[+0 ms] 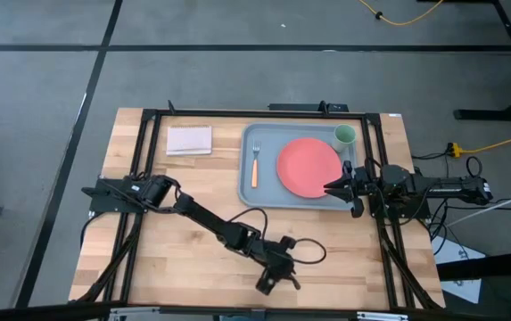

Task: Pick and place plate/cup/fork/spoon on tray
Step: Put the black spoon beside the yellow fork on the gray serving tray

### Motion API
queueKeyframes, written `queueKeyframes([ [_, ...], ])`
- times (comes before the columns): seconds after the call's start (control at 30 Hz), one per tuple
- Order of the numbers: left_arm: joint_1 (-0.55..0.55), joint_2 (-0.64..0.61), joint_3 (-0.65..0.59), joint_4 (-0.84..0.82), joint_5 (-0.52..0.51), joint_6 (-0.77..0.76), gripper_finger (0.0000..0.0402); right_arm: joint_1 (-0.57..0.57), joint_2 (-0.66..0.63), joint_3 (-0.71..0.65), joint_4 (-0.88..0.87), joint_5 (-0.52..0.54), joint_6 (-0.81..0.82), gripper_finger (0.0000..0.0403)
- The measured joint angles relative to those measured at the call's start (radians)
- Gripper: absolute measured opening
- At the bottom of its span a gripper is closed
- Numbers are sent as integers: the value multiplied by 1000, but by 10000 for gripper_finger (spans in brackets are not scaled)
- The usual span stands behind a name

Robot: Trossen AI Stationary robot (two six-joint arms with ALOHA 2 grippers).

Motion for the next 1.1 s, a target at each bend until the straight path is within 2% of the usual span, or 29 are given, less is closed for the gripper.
queueKeyframes([
  [0.17,-7,12,-1,-22,-5,109,85,0,0,0,0,0,-24,79],
  [0.8,-10,25,0,-13,-75,112,85,0,0,0,0,-1,-16,79],
  [1.1,-10,25,-1,-13,-78,111,85,0,0,0,0,-2,-16,79],
])
